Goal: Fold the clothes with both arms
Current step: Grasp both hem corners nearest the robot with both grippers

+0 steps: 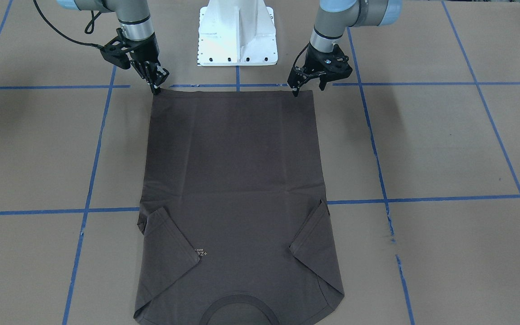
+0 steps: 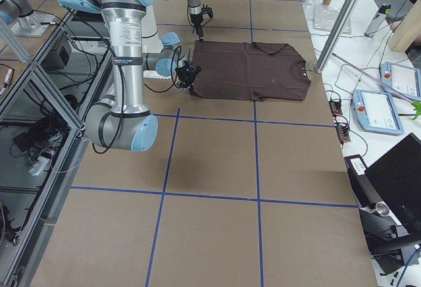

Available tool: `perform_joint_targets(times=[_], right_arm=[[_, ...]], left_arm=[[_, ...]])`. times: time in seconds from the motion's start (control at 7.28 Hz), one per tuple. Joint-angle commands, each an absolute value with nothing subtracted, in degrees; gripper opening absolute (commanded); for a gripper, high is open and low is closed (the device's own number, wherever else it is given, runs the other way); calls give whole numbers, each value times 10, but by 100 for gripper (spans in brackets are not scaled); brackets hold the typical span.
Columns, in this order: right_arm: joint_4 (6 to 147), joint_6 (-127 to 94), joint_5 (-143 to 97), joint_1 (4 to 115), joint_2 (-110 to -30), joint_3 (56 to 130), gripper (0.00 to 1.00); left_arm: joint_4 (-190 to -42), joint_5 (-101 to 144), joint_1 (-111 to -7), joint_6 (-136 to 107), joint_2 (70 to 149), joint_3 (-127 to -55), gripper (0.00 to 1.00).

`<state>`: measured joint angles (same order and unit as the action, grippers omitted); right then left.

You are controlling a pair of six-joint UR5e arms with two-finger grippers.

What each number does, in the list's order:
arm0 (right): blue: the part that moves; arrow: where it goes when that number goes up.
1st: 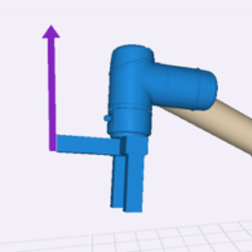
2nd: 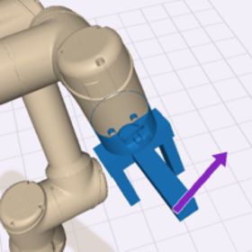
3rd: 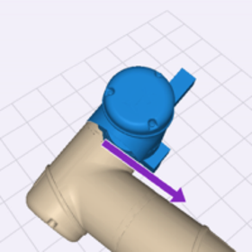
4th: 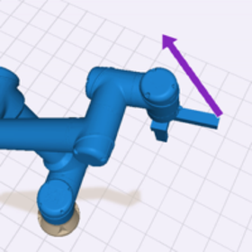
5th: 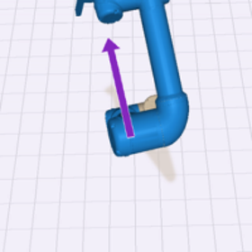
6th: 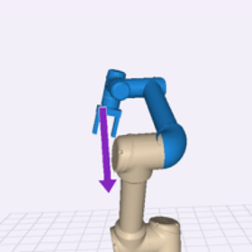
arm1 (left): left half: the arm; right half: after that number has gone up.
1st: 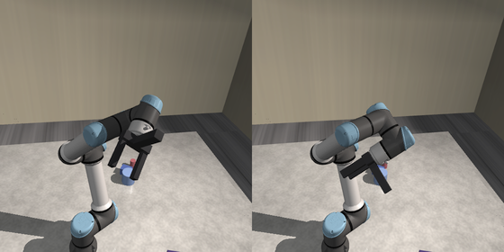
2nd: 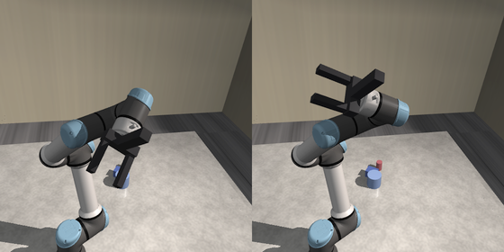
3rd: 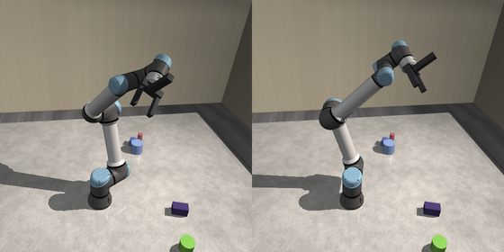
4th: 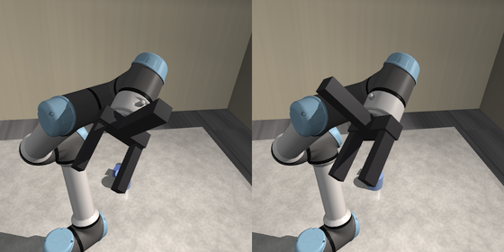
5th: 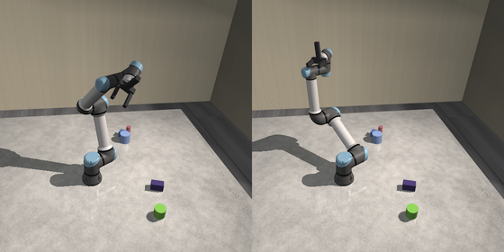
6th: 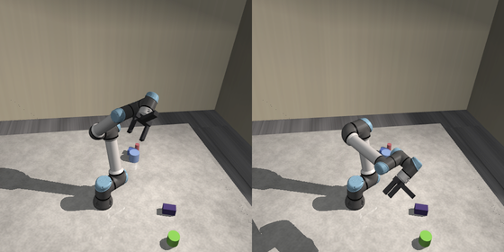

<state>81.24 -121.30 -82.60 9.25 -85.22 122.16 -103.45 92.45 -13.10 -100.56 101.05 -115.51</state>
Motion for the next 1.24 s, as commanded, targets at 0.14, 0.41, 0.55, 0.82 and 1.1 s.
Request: perform_joint_targets(times=[0.14,0.41,0.55,0.82,1.1], right_arm=[[812,-1213,-826,93,-853,1223,0],[813,-1213,-826,93,-853,1223,0],[812,-1213,-825,94,-853,1223,0],[813,-1213,-825,94,-853,1223,0],[813,-1213,-825,94,-853,1223,0]], left_arm=[[-1034,913,-111,-1027,1005,-1153,100],[-1034,914,-111,-1027,1006,-1151,90],[-1034,914,-110,-1027,1006,-1149,86],[-1034,915,-110,-1027,1008,-1145,82],[-1035,917,-108,-1027,1010,-1140,77]])
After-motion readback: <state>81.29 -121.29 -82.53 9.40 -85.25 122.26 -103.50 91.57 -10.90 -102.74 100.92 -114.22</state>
